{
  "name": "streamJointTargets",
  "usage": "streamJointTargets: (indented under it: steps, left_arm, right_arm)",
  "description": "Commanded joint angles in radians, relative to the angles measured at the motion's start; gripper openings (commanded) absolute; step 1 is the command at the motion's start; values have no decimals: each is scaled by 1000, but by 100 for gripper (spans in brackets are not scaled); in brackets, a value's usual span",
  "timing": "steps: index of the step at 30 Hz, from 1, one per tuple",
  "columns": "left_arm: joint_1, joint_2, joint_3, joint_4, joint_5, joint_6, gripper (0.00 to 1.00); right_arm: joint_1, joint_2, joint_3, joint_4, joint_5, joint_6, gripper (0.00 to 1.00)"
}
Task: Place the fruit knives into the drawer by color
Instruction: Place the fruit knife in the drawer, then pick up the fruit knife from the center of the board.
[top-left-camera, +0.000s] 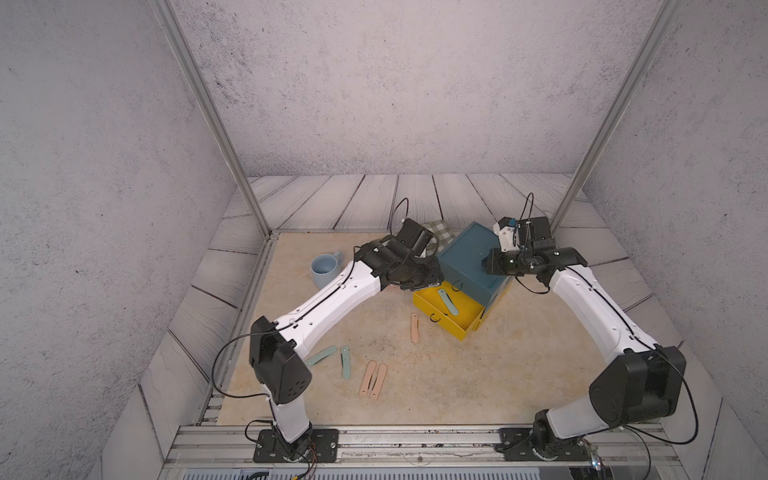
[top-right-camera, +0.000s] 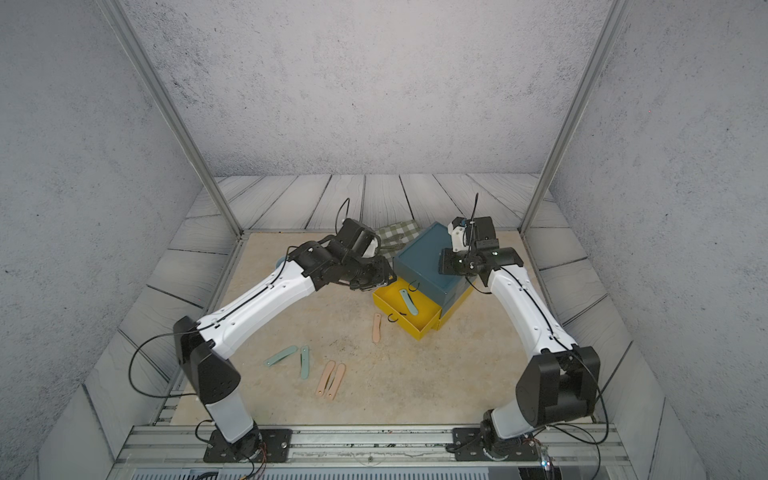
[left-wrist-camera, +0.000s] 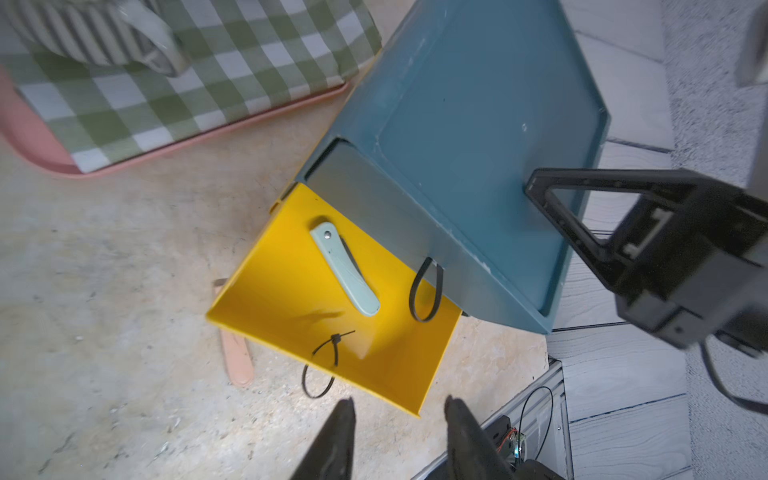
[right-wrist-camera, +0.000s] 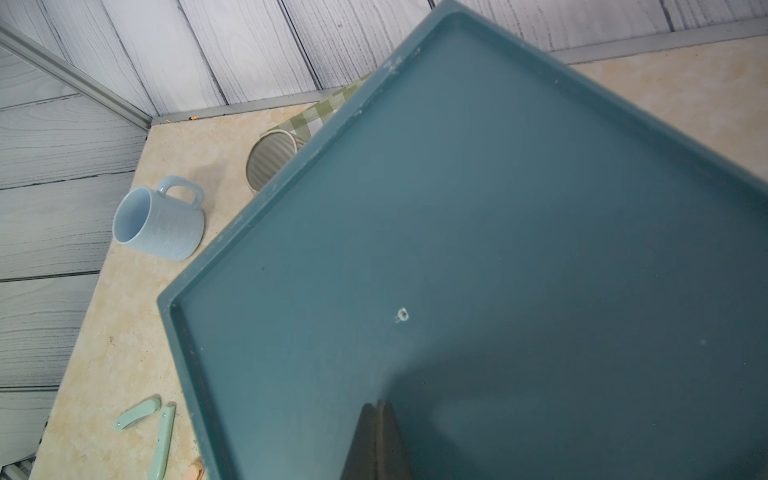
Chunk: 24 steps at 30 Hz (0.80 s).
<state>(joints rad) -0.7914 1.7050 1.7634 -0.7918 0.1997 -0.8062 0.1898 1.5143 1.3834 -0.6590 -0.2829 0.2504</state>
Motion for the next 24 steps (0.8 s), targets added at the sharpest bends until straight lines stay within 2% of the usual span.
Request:
streamJointTargets:
  steps: [1,8,12,24]
  left_arm:
    - [26,-92,-120,-53,-88,47,41]
    - [164,-263,-415,-152,-196,99,44]
    - [230,-289,-538,-222,-250,122,47]
    - [251,-214,-774,-175,-237,145,65]
  right_arm:
    - [3,92,-107,-318,73,-6,0]
    - [2,86,-109,-319,73,-7,0]
    - [2,78,-112,-320,74,-7,0]
    - [2,69,-115,-327,79,-8,2]
